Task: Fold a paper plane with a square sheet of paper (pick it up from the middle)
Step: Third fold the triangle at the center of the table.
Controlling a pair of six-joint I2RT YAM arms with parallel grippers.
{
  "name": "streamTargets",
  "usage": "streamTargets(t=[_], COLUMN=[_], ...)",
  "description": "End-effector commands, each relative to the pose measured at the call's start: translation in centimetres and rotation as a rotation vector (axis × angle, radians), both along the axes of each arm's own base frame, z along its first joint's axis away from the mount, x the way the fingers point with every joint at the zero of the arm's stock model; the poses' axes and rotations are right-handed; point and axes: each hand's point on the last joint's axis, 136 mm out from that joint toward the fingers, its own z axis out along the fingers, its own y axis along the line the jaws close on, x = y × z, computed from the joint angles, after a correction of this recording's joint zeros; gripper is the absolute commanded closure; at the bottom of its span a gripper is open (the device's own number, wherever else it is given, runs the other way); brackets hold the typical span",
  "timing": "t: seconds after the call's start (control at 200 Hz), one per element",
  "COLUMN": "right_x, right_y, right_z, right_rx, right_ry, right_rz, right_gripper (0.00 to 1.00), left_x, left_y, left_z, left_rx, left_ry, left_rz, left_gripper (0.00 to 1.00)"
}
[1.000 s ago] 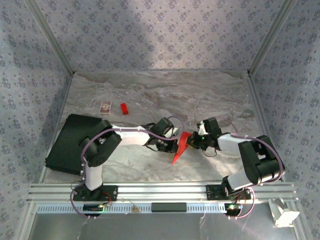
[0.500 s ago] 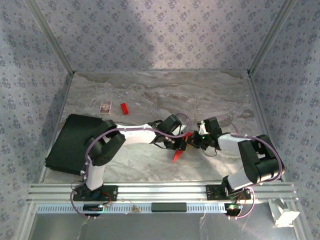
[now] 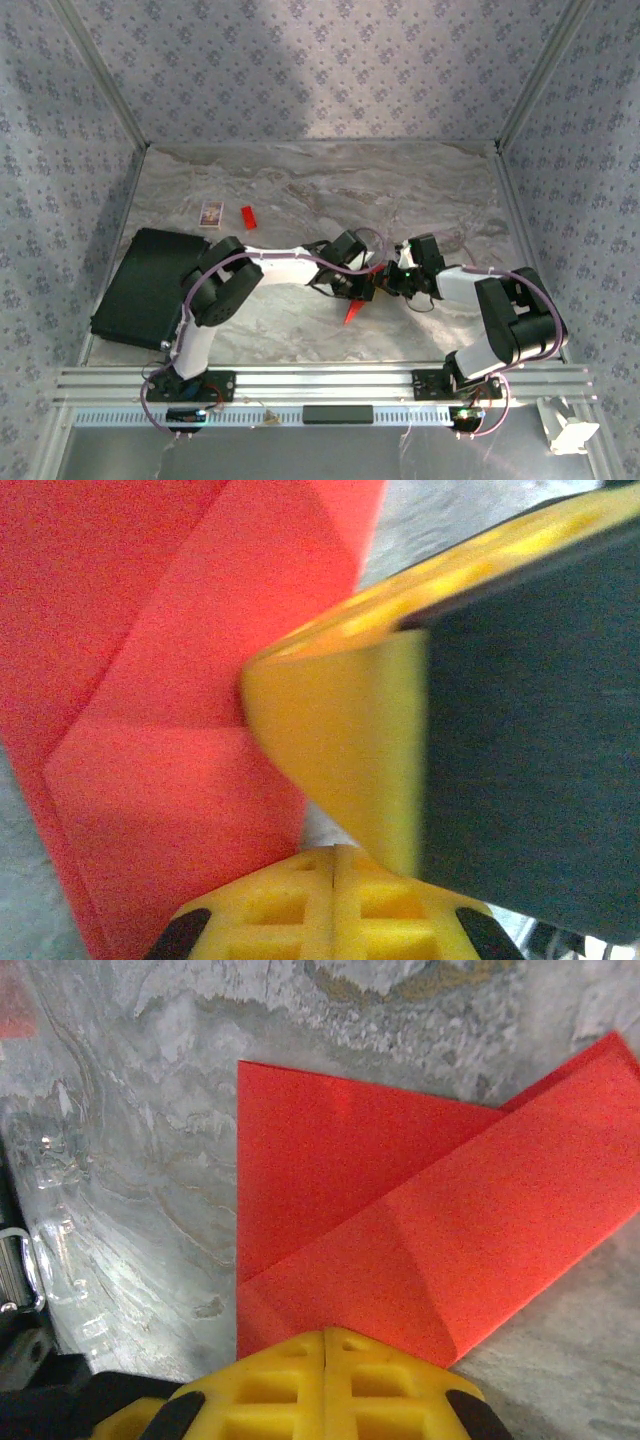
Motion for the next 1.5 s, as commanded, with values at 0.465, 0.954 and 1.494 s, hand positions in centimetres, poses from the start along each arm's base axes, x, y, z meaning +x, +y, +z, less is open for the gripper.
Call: streamTargets(t=[0.465, 0.954, 1.494], right_x=[-1.7, -1.7, -1.7], right_y=[-2.3, -2.4, -2.4], right_z=[-3.4, -3.3, -3.0], right_rx=[-0.104, -0.108, -0.111], right_ry=[0.122, 0.123, 0.115], right_rz=[-0.057, -0.057, -0.056], right_gripper=[0.97, 0.96, 0.94], left_x=[-3.2, -7.4, -0.8], left_y=[4.3, 8.7, 3.6], left_z=[-0.8, -0.7, 4.3], left_rx=[0.081, 0.166, 0.01], left_ry=[0.026, 0.039, -0.071], left_rz=[-0.018, -0.096, -0.065], left_gripper=[0.96, 0.96, 0.97])
